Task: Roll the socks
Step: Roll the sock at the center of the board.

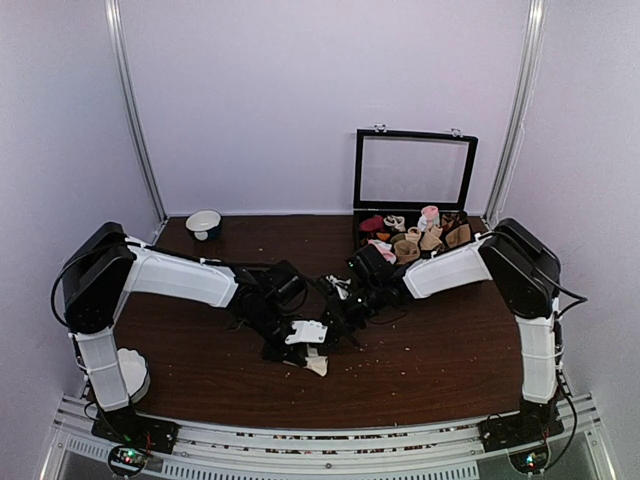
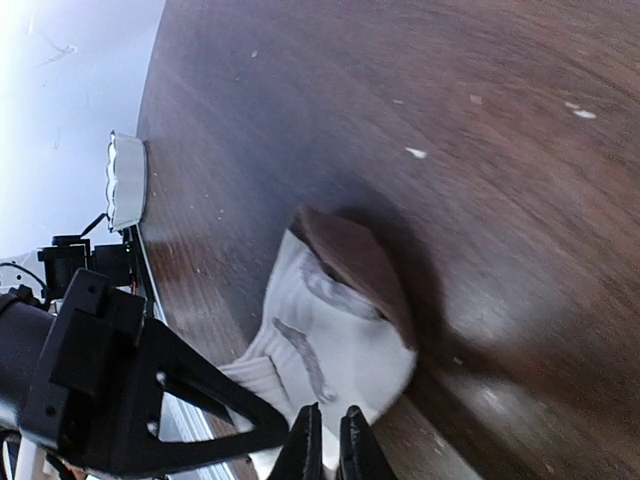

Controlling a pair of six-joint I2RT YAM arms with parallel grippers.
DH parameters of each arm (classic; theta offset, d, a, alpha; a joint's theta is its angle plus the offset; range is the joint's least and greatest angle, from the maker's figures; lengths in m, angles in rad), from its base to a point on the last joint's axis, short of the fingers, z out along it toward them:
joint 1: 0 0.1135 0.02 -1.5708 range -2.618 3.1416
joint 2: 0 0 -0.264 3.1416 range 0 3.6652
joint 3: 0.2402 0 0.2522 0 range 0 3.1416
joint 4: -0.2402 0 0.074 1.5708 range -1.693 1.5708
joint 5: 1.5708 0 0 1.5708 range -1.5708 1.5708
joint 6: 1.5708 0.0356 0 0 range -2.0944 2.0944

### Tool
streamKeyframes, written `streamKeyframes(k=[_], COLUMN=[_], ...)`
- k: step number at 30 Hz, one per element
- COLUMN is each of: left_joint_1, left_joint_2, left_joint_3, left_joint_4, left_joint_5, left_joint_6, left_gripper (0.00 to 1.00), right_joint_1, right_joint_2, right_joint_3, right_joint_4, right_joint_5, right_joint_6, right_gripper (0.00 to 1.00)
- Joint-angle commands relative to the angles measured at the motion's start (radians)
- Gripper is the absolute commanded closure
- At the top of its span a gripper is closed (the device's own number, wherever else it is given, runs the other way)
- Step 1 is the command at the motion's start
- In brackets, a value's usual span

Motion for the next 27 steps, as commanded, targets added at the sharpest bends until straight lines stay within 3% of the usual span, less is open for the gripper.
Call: streamKeyframes(k=[1,6,10,15,27], left_joint_1=[0.003,0.003,0.004,0.003,0.011], left_joint_2=[0.034,0.039,0.055,0.091,0.186], left_joint_3=[-0.022,-0.021,0.008,0.074,0.171], left_joint_4=[-0.071,-0.07,-0.082,-0.088,-0.091], left_joint_5=[-0.009,-0.008,0.018,0.068,0.148], left_joint_6=[0.013,0.022,0.017,-0.015,-0.033], left_gripper=[0.93,0.92,0.92,0.94,0.94], right_joint_1=[0.032,0.048,0.025,-0.047,-0.085], right_joint_2=[0.065,0.121,0.124,-0.002,-0.147], right_joint_3=[0.029,0.053,0.041,-0.175,-0.34], right_joint_4=[0.025,0.021,-0.073,0.012,0.067], right_joint_5=[0.002,0.034,0.207,0.358,0.352], right_joint_6=[0.032,0.045,0.01,0.017,-0.05], right_gripper=[0.92,0.94,1.0,1.0,1.0])
